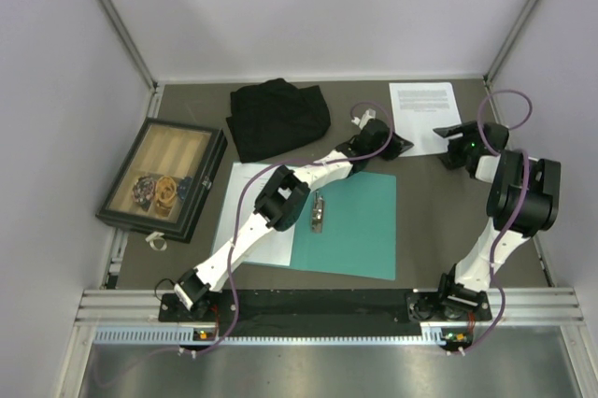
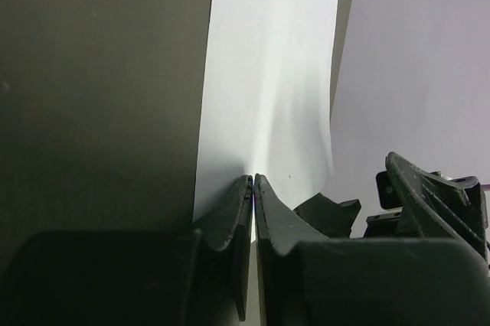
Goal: Put the files into the folder
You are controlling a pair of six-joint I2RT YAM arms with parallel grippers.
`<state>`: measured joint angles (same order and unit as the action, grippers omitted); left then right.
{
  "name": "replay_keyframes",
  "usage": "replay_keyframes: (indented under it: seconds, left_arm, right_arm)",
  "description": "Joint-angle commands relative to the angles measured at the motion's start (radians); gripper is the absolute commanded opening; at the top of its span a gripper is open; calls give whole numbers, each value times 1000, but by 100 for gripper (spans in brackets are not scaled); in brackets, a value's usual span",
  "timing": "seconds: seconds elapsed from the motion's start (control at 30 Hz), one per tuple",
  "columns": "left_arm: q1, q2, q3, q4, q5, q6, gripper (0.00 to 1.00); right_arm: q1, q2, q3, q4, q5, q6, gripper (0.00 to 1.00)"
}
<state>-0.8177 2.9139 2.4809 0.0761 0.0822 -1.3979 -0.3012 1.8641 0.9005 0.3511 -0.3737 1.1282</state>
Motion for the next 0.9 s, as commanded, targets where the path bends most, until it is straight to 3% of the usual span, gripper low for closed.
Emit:
replay_keyframes:
  seconds: [0.0, 0.1, 0.2, 0.3, 0.37, 0.4, 0.47, 0.7, 0.8, 0.83, 0.87]
  left_arm:
    - [-3, 30, -56, -202, 11, 43, 11]
    - [-3, 30, -54, -199, 14, 50, 11]
    - [-1, 22, -53, -209, 8, 66, 11]
    - [0, 4, -57, -228, -7, 102, 11]
    - [0, -2, -47, -233, -10, 125, 13]
    - [0, -12, -43, -239, -16, 138, 14]
    - [2, -31, -30, -259, -12, 177, 18]
    - [2, -206, -25, -374, -10, 376, 41]
    - [2, -362, -134, -416, 1, 470, 46]
    - [2, -410, -178, -417, 14, 503, 46]
    - [2, -508, -279, -409, 27, 517, 47]
  right_arm:
    - [5, 17, 64, 23, 42, -44, 73]
    - [4, 32, 57, 40, 64, -42, 69]
    - [4, 59, 61, 58, 71, -39, 57]
    - [4, 90, 58, 91, 71, -38, 28]
    - [8, 96, 54, 98, 78, -44, 21]
    - [8, 101, 61, 94, 70, -48, 10]
    - [7, 90, 67, 80, 58, -65, 0]
    - [14, -31, 208, -168, 32, -143, 0]
    - [33, -114, 276, -344, 45, -140, 0]
    - [39, -147, 294, -485, 61, -119, 0]
    - [42, -169, 314, -526, 55, -104, 0]
